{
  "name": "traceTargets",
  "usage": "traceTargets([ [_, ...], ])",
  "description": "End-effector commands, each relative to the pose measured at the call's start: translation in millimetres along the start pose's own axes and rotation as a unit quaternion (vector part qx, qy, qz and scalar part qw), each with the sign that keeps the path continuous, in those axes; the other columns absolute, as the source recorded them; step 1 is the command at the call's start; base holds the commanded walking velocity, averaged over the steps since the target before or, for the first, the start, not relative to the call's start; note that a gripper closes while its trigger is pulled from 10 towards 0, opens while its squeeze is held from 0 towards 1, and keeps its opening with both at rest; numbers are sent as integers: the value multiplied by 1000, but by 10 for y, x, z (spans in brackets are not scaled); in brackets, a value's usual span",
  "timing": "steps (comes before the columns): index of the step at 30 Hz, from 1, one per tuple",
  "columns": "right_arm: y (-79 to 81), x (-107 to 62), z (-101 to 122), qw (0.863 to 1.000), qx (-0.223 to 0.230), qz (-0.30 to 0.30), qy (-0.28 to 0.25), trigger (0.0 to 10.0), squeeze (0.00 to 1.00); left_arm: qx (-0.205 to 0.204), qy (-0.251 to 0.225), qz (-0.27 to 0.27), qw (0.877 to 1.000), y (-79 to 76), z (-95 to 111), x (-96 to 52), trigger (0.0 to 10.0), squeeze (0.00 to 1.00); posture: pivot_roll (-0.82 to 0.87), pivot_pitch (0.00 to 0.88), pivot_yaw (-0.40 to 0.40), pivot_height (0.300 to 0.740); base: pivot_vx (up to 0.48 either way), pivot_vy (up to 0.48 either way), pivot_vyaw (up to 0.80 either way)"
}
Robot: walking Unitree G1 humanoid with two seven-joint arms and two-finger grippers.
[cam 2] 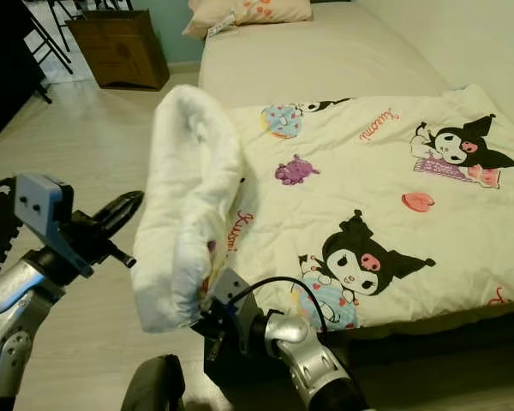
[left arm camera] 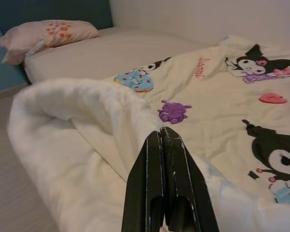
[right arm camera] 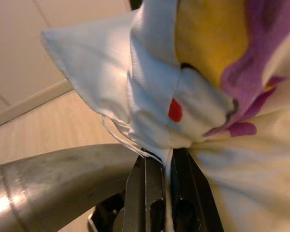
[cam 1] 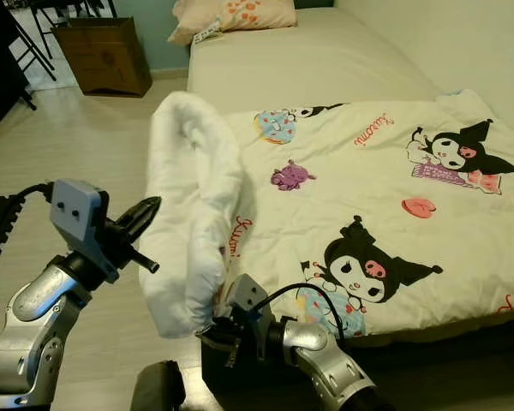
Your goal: Clean up the room
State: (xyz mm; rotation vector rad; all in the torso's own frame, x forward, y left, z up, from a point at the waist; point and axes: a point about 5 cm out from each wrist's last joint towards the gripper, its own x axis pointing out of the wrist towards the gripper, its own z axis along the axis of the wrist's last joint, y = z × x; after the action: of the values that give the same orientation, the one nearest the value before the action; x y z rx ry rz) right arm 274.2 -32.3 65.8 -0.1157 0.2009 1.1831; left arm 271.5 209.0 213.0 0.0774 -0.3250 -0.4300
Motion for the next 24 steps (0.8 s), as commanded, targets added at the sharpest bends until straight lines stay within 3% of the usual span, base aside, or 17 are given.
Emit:
traceTargets([
  [1, 29, 35, 7, 1000, 7, -3, -10, 5529, 0, 9, 14, 5, 1000, 23, -32, -14, 10000, 0, -2, 195, 47, 531, 0, 0, 0],
  [3, -46, 54, 109, 999, 22, -32, -34, 10000, 0, 19, 24, 18, 999, 62, -52, -6, 10000, 0, -3, 195, 51, 531, 0, 0, 0],
  [7, -86, 68, 151, 998, 27, -47, -42, 10000, 0, 30, 28, 22, 999, 81, -65, 3, 10000, 0, -3, 195, 51, 531, 0, 0, 0],
  [8, -116, 77, 180, 997, 26, -59, -47, 10000, 188, 39, 33, 29, 998, 100, -84, 11, 10000, 0, -3, 195, 51, 531, 0, 0, 0],
  [9, -161, 80, 203, 995, 34, -78, -54, 10000, 1000, 44, 37, 34, 998, 112, -99, 17, 10000, 0, -3, 194, 52, 531, 0, 0, 0],
  [12, -204, 81, 234, 993, 39, -95, -63, 10000, 1000, 48, 36, 43, 997, 129, -100, 25, 10000, 0, -4, 192, 51, 531, 0, 0, 0],
  [13, -192, 87, 251, 993, 37, -89, -66, 10000, 596, 49, 33, 44, 997, 135, -88, 28, 10000, 0, -4, 192, 51, 531, 0, 0, 0],
  [14, -192, 87, 251, 993, 37, -89, -66, 10000, 596, 49, 33, 44, 997, 135, -88, 28, 10000, 0, -4, 192, 51, 531, 0, 0, 0],
  [15, -173, 93, 263, 994, 33, -80, -67, 10000, 239, 49, 31, 44, 997, 139, -78, 30, 10000, 0, -4, 192, 51, 531, 0, 0, 0],
  [17, -160, 97, 271, 994, 31, -74, -67, 10000, 239, 49, 29, 44, 997, 141, -73, 33, 10000, 0, -4, 192, 51, 531, 0, 0, 0],
  [18, -78, 88, 284, 997, 34, -28, -64, 10000, 0, 50, 27, 41, 998, 145, -61, 37, 10000, 0, -4, 192, 51, 531, 0, 0, 0],
  [19, -78, 88, 284, 997, 34, -28, -64, 10000, 0, 50, 27, 41, 998, 145, -61, 37, 10000, 0, -4, 192, 51, 531, 0, 0, 0],
  [21, 53, 55, 291, 997, 37, 46, -53, 10000, 0, 54, 24, 36, 998, 148, -54, 43, 10000, 0, -5, 189, 52, 531, 0, 0, 0],
  [22, 53, 55, 291, 997, 37, 46, -53, 10000, 0, 54, 24, 36, 998, 148, -54, 43, 10000, 0, -5, 189, 52, 531, 0, 0, 0],
  [24, 170, -64, 315, 988, 61, 137, -32, 10000, 0, 55, 30, 28, 998, 129, -83, 46, 10000, 0, -5, 189, 52, 531, 0, 0, 0],
])
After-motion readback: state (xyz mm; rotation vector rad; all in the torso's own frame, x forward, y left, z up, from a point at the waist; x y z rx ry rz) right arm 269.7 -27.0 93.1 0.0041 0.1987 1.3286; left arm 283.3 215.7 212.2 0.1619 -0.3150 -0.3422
